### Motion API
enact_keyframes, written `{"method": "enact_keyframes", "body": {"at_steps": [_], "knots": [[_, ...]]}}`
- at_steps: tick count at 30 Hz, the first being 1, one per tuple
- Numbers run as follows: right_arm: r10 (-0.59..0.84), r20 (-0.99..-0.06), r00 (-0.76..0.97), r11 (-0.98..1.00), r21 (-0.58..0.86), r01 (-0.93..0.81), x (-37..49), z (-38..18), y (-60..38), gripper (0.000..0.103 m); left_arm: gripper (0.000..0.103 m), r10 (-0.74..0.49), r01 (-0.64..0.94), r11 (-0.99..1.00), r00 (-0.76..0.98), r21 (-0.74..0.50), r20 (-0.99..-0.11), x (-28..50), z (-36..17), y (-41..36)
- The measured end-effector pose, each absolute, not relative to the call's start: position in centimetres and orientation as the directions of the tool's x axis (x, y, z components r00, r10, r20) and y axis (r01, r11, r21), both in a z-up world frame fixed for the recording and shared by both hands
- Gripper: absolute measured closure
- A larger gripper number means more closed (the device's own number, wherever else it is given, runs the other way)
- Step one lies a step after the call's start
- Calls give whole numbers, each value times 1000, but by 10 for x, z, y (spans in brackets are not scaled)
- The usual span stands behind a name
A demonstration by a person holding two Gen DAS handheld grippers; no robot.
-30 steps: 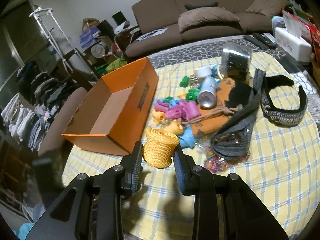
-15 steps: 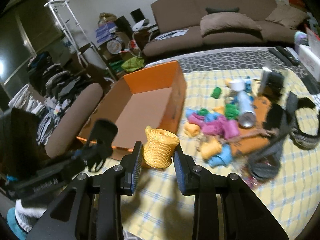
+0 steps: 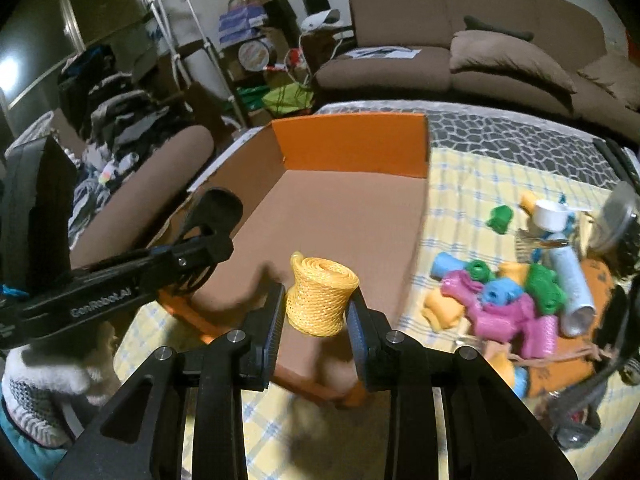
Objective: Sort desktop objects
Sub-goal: 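Open the right tool to drop the spool while the left drops the clip into the box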
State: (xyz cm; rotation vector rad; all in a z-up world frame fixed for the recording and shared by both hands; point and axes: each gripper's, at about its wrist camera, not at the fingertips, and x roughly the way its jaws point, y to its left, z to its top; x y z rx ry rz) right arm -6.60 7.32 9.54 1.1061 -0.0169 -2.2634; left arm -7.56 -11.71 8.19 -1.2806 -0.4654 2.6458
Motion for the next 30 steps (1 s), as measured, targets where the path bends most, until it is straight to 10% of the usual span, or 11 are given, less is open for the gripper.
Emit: {"method": "enact_keyframes", "body": {"at_steps": [10, 18, 30], "knots": [[-528, -721, -448, -807, 261, 530, -69, 86, 56, 55, 80, 171, 68, -961, -614, -268, -771, -75, 74, -132], [-552, -652, -520, -819, 307, 485, -73, 112, 88, 36, 46, 142, 102, -955, -669, -279, -730, -69, 86, -141], [-460, -626, -630, -888, 333, 317, -89, 123, 187, 22, 46, 252, -10, -936, -719, -353, -648, -65, 104, -112]]}}
